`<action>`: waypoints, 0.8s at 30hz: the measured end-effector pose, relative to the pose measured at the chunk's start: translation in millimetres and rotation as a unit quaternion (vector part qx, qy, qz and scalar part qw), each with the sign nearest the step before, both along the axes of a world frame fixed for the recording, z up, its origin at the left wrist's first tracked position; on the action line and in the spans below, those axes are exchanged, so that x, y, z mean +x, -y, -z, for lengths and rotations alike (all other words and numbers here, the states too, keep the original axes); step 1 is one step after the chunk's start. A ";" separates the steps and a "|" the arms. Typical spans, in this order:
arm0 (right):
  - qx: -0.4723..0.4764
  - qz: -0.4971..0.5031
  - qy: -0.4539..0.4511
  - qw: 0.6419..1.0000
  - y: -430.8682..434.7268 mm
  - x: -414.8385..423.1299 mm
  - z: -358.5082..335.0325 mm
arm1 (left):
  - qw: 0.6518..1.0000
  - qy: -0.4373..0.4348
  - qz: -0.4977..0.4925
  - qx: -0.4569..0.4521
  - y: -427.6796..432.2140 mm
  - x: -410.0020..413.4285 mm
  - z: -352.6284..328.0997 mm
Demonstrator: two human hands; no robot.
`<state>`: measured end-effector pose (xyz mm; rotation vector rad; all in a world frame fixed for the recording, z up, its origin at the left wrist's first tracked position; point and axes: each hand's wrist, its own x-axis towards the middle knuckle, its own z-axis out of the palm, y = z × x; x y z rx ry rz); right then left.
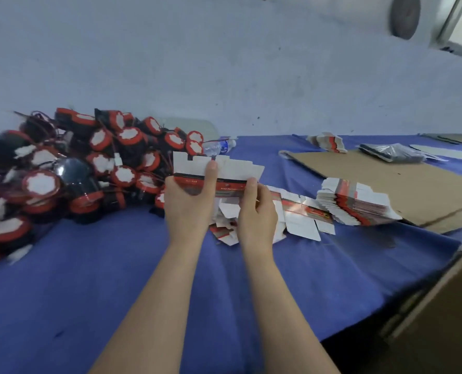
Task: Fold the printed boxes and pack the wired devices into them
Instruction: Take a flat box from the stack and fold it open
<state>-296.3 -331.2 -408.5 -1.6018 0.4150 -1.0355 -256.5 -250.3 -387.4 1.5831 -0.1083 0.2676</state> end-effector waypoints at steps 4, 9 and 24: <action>-0.003 -0.071 0.012 0.997 -50.0 24.1 5.3 | 0.996 0.018 -0.074 -0.048 -46.8 15.8 5.6; 0.026 -0.144 0.019 0.989 -94.9 54.7 14.0 | 0.984 0.086 -0.155 -0.007 -97.9 34.2 19.6; 0.012 -0.206 -0.106 0.973 -100.8 77.1 34.9 | 0.961 0.214 -0.063 0.164 -138.7 47.1 69.0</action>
